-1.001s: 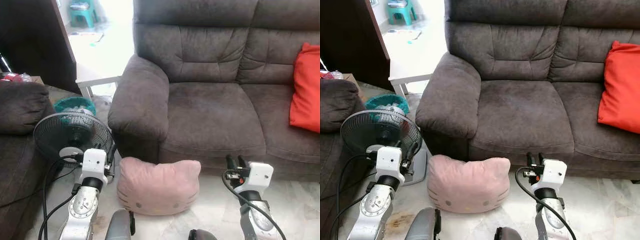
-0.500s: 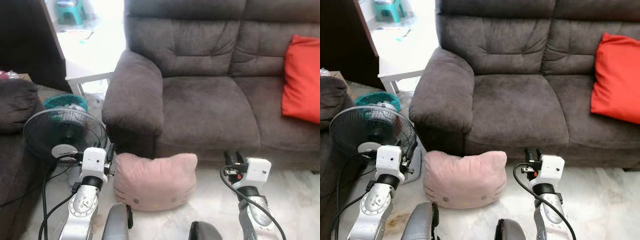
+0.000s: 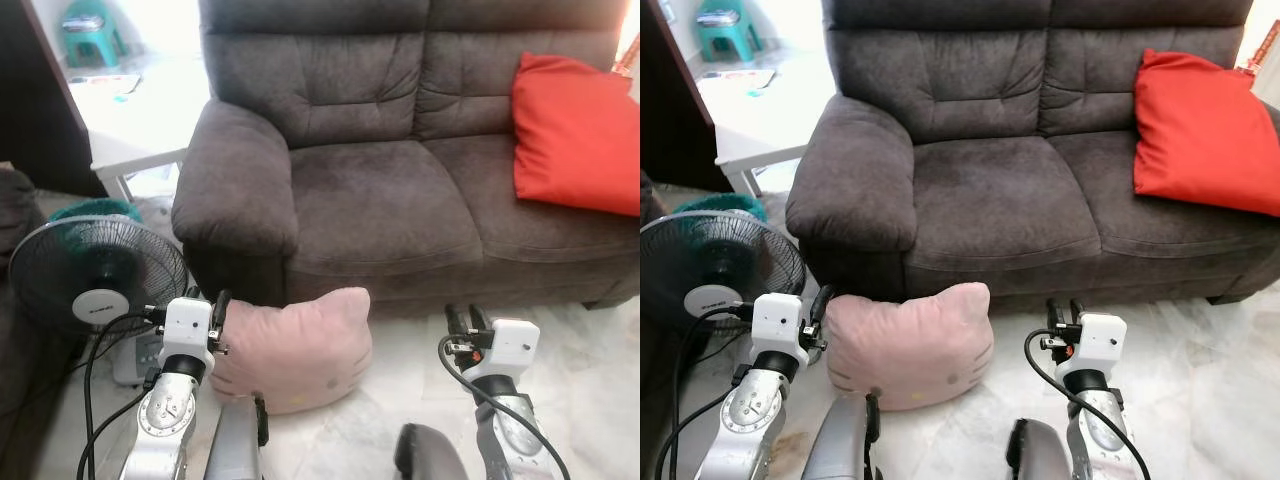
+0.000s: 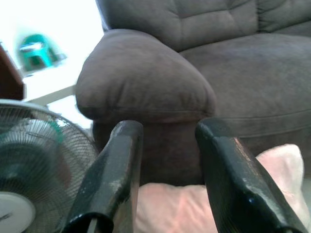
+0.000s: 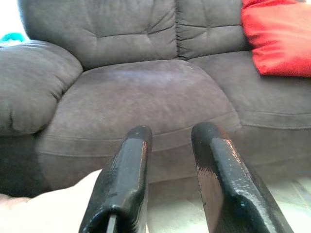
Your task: Move the pillow to the sofa from floor
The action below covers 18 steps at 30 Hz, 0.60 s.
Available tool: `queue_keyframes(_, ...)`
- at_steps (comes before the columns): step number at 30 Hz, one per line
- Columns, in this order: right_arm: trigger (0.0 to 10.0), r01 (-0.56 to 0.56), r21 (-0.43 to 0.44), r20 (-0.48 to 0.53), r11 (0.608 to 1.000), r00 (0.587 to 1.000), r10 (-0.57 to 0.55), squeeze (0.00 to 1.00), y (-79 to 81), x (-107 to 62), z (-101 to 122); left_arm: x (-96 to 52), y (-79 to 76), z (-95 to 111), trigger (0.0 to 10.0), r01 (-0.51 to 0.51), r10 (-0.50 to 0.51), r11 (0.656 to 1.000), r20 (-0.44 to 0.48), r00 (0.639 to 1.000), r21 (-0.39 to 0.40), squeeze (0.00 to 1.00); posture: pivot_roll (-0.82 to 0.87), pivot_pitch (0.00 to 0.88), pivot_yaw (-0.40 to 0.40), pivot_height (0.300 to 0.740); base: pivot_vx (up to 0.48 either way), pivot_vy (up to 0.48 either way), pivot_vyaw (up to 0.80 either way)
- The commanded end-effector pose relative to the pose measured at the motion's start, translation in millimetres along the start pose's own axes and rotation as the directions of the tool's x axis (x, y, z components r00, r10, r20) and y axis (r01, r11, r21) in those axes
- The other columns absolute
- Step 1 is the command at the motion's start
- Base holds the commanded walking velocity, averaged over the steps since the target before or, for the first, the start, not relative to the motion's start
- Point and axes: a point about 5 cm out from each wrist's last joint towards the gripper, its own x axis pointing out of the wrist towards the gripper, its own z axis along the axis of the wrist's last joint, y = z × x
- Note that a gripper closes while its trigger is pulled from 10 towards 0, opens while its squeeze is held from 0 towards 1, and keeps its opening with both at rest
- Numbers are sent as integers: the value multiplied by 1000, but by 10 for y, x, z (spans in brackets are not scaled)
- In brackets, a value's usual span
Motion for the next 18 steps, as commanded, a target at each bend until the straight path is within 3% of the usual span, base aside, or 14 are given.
queue_keyframes(1,10000,6,-6,-6,1000,1000,-6,0,-29,-9,-16,-10,-13,-41,10000,-5,5,1000,-22,1000,-13,0,82,43,-22,563,0,0,0)
queue_keyframes(6,10000,-25,-33,-16,999,1000,24,0,0,-11,-42,-29,73,-169,10000,-79,75,996,-94,993,-45,0,85,42,-18,563,0,0,83)
queue_keyframes(18,10000,-52,-29,-21,998,998,51,0,35,-19,-58,-24,92,-197,10000,-103,97,993,-112,989,-51,0,86,46,-17,563,0,0,733)
